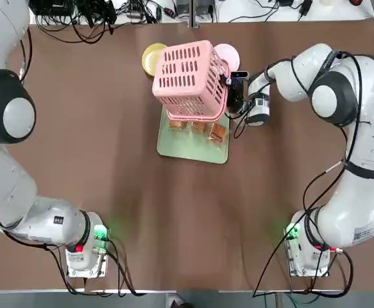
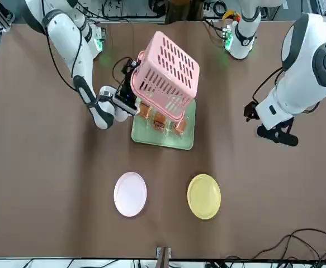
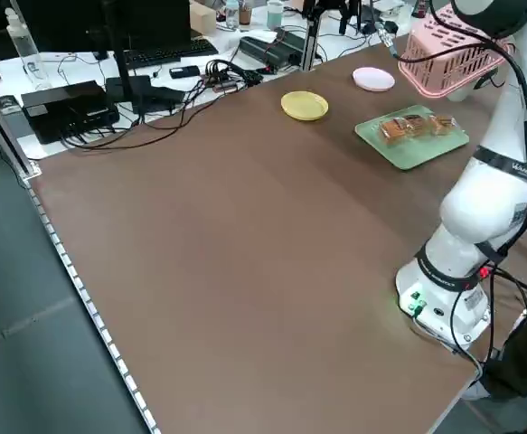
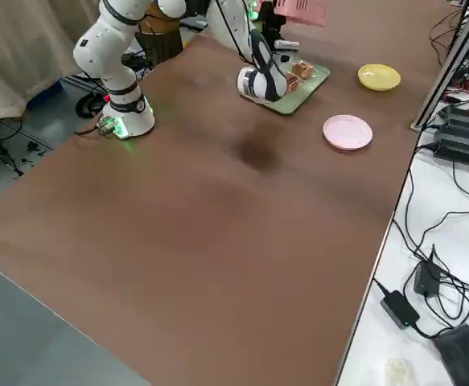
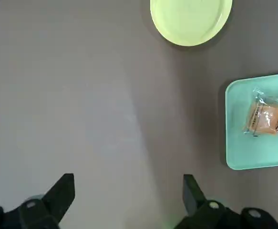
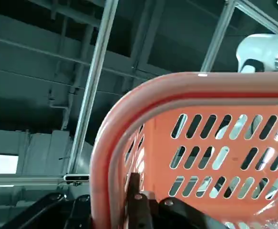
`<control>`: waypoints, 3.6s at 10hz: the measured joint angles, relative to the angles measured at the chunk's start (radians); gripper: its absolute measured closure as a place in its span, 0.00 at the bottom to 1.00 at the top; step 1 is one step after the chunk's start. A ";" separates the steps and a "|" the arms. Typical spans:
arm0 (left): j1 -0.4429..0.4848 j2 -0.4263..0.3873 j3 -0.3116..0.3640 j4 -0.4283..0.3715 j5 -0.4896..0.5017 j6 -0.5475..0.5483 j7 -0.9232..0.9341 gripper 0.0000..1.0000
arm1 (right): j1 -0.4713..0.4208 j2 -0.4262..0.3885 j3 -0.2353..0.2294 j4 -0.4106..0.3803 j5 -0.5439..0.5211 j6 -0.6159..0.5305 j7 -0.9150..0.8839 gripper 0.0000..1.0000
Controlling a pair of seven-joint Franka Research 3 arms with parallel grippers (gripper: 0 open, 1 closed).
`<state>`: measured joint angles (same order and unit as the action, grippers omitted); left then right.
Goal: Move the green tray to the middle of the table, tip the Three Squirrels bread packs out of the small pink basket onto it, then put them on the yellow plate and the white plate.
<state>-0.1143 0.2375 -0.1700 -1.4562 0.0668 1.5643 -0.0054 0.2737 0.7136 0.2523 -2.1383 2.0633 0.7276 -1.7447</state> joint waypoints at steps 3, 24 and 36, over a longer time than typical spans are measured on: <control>-0.003 0.000 -0.003 0.000 0.000 0.000 0.000 0.00 | 0.000 0.000 0.002 0.003 -0.013 -0.024 -0.018 0.94; -0.043 -0.225 -0.190 0.012 -0.117 -0.330 -0.046 0.99 | -0.025 -0.029 0.103 0.046 -0.017 -0.122 -0.127 0.94; 0.012 0.081 -0.166 -0.009 -0.089 0.082 -0.082 0.00 | -0.102 -0.215 -0.015 -0.046 -0.020 0.110 0.188 0.94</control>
<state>-0.1025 0.3185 -0.3355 -1.4652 -0.0225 1.6459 -0.0869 0.1714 0.4982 0.2373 -2.1839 2.0437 0.8375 -1.5566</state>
